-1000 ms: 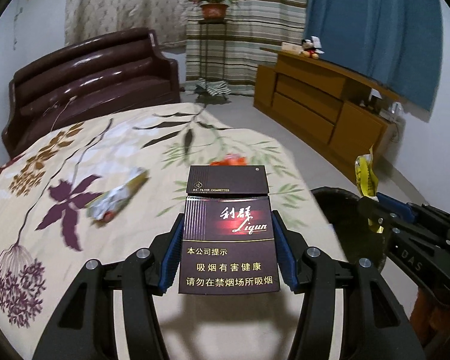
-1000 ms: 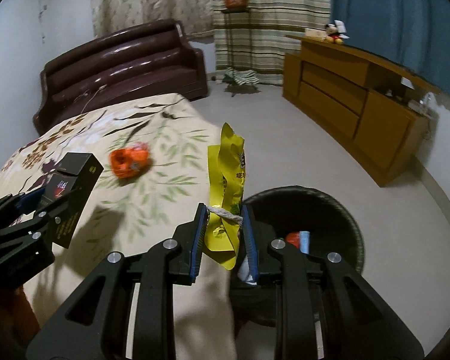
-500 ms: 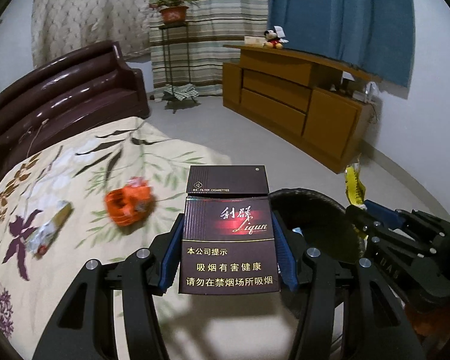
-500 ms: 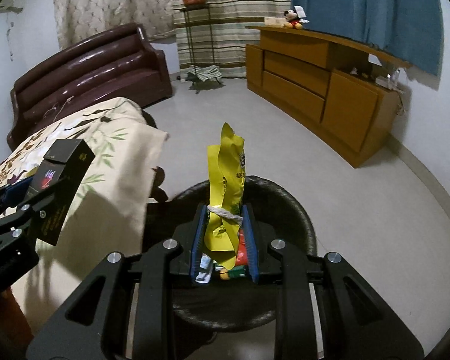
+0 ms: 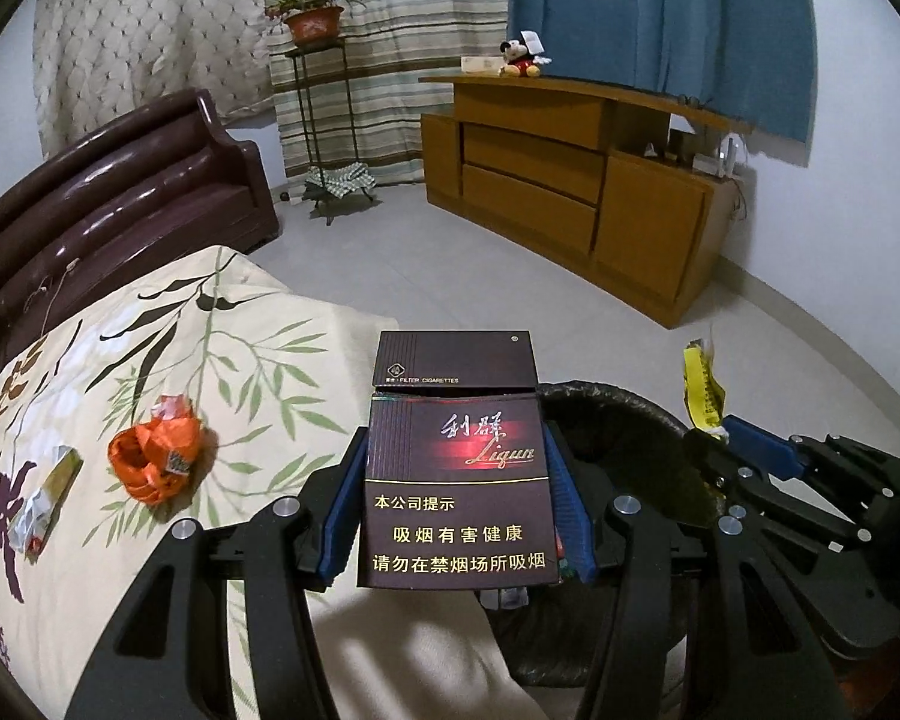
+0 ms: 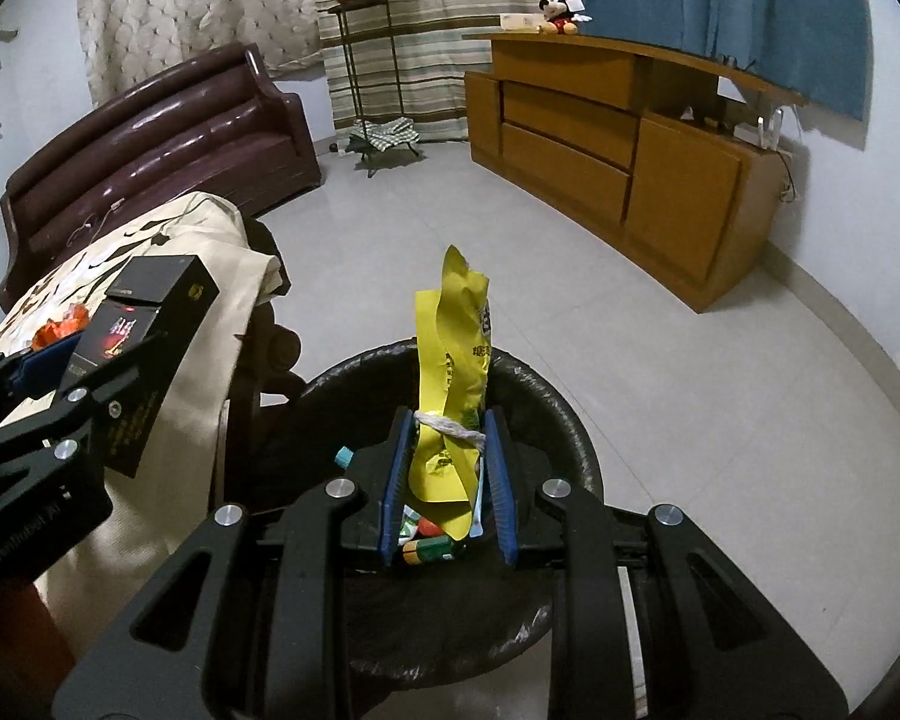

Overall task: Collect trash
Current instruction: 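Carry the cigarette box and yellow bag over the bin and open both grippers, then move both grippers back over the foil wrapper and orange bag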

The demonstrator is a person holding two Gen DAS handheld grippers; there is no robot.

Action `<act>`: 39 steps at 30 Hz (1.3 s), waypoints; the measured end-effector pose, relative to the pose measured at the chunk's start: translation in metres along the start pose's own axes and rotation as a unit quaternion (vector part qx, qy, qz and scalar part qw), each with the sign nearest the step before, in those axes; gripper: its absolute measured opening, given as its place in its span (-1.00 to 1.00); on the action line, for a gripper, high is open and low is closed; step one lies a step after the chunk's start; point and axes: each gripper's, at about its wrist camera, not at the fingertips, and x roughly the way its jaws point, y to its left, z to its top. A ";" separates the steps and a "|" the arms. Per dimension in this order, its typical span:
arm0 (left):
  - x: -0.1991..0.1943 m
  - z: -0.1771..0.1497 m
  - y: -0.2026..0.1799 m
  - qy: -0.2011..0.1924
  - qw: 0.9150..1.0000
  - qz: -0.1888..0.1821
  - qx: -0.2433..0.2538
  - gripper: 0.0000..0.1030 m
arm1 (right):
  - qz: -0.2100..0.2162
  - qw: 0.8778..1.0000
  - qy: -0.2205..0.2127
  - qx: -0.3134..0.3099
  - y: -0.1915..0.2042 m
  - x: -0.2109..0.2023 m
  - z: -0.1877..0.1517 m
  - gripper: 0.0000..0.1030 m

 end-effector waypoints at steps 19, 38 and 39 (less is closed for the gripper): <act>0.006 0.001 -0.006 0.018 1.000 0.005 0.008 0.19 | -0.004 1.000 -0.004 0.024 -0.005 0.002 0.001 -0.09; -0.010 0.001 0.015 0.009 1.000 0.003 -0.017 0.23 | -0.023 0.998 -0.037 0.051 -0.001 -0.008 0.001 0.44; -0.012 0.002 0.021 0.009 1.000 0.004 -0.020 0.24 | -0.021 0.998 -0.038 0.052 0.002 -0.008 0.002 0.44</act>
